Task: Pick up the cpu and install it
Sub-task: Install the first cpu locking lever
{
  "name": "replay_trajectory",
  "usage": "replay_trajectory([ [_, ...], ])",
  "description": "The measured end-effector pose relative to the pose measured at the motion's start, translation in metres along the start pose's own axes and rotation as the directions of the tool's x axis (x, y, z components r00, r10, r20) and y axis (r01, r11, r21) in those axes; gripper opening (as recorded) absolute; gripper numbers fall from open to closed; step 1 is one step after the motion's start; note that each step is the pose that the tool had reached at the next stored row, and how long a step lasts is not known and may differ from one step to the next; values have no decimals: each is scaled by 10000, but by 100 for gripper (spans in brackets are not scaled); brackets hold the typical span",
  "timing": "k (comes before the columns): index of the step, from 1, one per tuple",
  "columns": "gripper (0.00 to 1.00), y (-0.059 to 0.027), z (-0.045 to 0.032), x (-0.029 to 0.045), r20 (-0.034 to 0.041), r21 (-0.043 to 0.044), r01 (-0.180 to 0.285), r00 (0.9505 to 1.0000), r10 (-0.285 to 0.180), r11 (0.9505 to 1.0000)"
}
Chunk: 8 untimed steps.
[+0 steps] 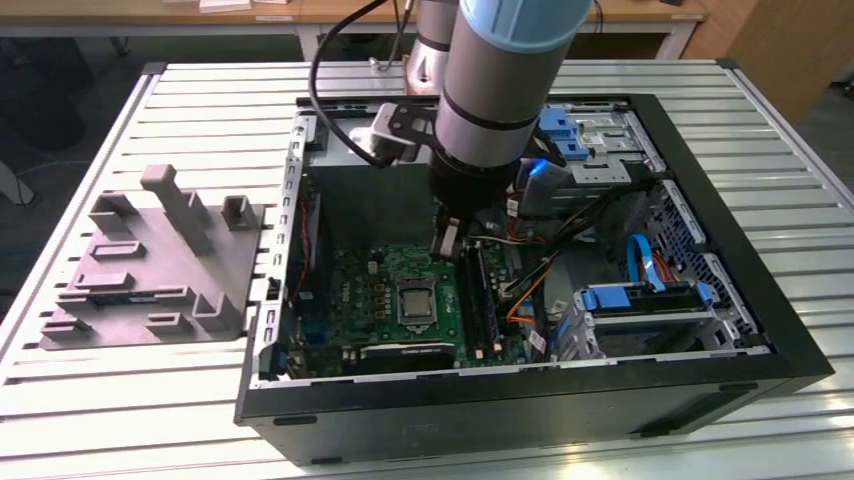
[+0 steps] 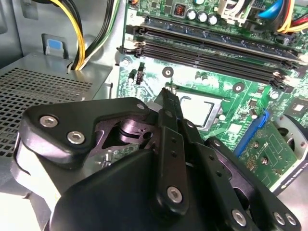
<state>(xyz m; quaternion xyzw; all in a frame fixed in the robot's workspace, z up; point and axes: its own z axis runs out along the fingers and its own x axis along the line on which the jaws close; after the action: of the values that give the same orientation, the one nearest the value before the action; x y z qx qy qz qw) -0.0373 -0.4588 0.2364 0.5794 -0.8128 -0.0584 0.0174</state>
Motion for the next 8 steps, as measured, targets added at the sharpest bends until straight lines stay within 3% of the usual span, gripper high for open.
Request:
replay_trajectory([
  [2,11,4,-1,3,42,41,25,10000,-25,10000],
  [8,11,5,0,6,45,46,34,10000,-34,10000],
])
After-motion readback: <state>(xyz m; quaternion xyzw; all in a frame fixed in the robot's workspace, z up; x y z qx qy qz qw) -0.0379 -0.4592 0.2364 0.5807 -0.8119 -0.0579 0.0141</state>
